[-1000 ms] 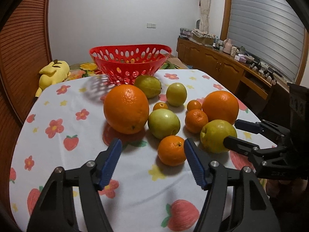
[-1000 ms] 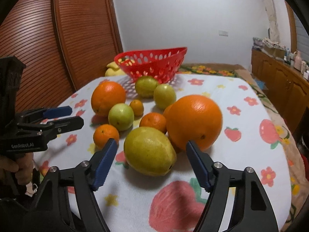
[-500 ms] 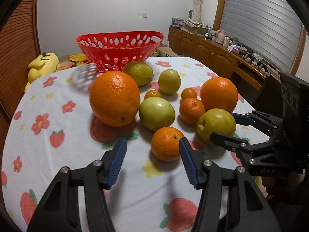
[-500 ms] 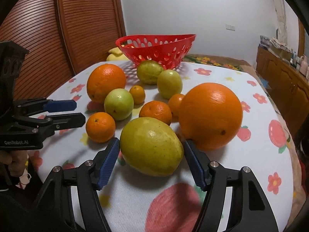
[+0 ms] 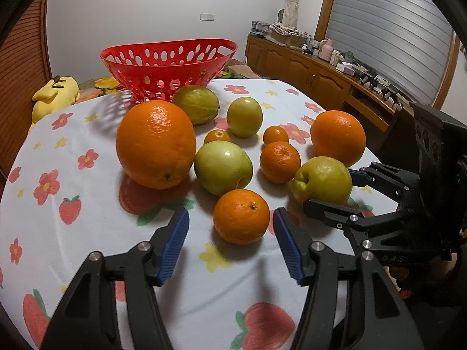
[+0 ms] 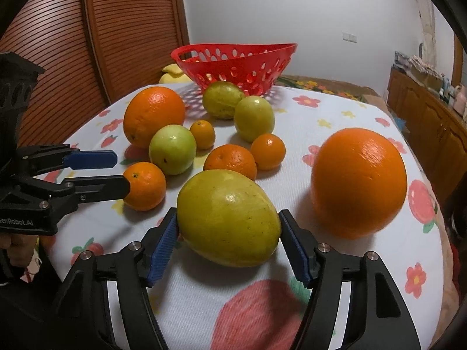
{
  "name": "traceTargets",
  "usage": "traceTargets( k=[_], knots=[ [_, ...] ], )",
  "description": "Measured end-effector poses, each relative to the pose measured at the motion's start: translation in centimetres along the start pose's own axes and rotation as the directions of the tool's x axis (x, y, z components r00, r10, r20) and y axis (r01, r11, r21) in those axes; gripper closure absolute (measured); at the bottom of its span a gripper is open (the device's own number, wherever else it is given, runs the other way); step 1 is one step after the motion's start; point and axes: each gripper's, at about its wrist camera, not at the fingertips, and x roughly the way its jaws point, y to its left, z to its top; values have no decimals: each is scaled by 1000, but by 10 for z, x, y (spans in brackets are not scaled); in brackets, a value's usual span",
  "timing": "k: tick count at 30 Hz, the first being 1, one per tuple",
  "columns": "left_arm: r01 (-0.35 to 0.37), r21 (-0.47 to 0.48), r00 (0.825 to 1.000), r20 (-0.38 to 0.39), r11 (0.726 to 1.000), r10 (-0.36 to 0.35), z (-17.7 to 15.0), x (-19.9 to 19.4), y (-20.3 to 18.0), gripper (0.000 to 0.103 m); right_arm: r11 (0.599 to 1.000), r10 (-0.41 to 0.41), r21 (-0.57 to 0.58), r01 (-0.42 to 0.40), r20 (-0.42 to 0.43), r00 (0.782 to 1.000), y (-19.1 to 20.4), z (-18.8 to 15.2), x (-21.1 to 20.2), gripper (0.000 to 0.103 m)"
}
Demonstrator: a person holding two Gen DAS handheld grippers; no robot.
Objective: Organize fruits
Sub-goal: 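Grasp a small mandarin with the left gripper while the right gripper grasps the yellow pomelo, then lift and carry the mandarin and pomelo over the red basket with both grippers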
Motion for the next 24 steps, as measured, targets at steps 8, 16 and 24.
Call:
traceTargets(
  k=[8, 16, 24],
  knots=[
    [12, 1, 1000, -25, 1000, -12, 4, 11, -3, 41, 999, 41, -7, -41, 45, 998, 1, 7, -17, 34],
    [48, -4, 996, -74, 999, -48, 1, 27, 0, 54, 999, 45, -9, -44, 79, 996, -3, 14, -35, 34],
    [61, -9, 998, -28, 998, -62, 1, 11, -1, 61, 999, 40, -20, -38, 91, 995, -7, 18, -44, 34]
  ],
)
